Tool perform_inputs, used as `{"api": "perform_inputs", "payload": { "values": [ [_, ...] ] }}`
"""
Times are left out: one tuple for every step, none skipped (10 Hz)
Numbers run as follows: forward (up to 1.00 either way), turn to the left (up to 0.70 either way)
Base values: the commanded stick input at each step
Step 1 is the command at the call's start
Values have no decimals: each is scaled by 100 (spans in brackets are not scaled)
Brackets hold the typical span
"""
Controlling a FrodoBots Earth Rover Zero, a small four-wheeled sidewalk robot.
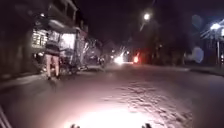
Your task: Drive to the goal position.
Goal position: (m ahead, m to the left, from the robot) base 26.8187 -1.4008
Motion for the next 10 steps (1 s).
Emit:
{"api": "perform_inputs", "payload": {
  "values": [
    [70,0],
    [70,0],
    [70,0],
    [70,0],
    [70,0],
    [70,0],
    [70,0],
    [70,0],
    [70,0],
    [70,0]
  ]
}}
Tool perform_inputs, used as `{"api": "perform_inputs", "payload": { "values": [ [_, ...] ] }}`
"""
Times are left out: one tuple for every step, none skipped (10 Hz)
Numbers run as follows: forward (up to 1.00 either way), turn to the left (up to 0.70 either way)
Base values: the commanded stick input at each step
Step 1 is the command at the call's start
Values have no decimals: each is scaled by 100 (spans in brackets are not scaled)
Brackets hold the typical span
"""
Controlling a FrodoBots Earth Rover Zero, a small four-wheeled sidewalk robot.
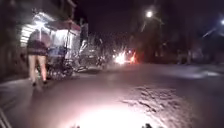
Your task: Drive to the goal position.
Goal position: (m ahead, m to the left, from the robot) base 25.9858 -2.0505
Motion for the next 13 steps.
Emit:
{"api": "perform_inputs", "payload": {
  "values": [
    [70,0],
    [70,0],
    [70,0],
    [70,0],
    [70,0],
    [70,0],
    [70,0],
    [70,0],
    [70,-9],
    [70,-29],
    [70,-35],
    [70,-35],
    [70,-7]
  ]
}}
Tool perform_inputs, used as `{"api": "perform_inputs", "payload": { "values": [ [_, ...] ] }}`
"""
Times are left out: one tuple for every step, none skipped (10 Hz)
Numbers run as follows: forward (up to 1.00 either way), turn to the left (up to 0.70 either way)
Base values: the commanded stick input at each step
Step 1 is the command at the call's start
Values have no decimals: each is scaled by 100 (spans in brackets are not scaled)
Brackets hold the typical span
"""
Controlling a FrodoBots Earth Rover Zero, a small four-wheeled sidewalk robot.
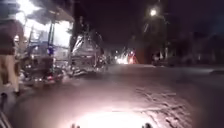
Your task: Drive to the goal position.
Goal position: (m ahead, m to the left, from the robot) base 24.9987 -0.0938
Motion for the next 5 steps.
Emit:
{"api": "perform_inputs", "payload": {
  "values": [
    [70,0],
    [70,0],
    [70,0],
    [70,0],
    [70,0]
  ]
}}
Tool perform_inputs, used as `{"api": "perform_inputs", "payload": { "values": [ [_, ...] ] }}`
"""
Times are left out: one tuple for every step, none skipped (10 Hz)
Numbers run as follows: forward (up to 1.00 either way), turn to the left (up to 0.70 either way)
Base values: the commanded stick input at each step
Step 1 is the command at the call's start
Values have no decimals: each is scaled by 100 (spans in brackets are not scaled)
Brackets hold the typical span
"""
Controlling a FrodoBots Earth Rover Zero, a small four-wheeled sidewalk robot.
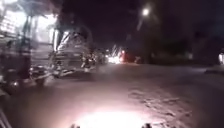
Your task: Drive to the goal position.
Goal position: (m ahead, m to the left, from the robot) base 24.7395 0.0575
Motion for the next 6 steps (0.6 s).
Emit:
{"api": "perform_inputs", "payload": {
  "values": [
    [70,0],
    [70,0],
    [70,0],
    [70,0],
    [70,0],
    [70,0]
  ]
}}
